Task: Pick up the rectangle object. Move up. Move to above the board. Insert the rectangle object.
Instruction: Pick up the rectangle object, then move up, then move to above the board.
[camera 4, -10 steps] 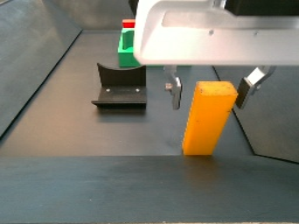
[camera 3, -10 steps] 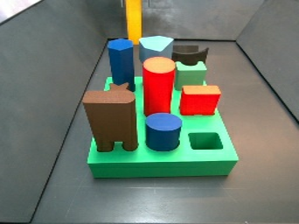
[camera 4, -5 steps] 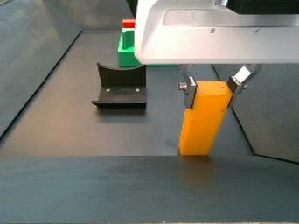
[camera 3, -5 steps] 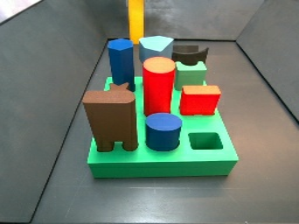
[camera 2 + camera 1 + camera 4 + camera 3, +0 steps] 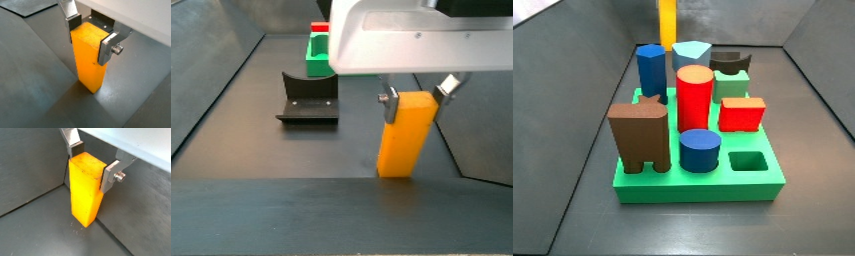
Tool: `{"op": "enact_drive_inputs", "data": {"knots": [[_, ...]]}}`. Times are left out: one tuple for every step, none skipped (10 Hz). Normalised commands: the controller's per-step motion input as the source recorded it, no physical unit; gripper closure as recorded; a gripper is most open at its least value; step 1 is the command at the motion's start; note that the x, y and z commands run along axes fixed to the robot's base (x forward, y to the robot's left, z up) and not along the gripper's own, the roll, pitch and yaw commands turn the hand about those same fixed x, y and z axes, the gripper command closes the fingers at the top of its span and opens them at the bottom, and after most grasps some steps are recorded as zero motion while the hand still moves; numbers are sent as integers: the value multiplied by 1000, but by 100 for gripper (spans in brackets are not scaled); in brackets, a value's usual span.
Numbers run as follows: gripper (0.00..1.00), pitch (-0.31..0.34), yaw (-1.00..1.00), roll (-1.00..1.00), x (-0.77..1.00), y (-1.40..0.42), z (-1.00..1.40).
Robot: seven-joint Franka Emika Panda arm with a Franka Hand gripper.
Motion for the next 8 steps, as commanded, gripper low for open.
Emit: {"op": "enact_drive_inputs", "data": {"knots": [[100,0,0,0,0,0,0],[100,0,0,0,0,0,833],[100,9,-3,2,-10,-6,799],[100,23,-7,21,-16,-6,696],[100,43,-6,40,-13,-3,560],[100,65,1,55,-10,0,418],[100,87,10,65,-6,-2,275],[100,-357,305,-151,291,326,1000]]}}
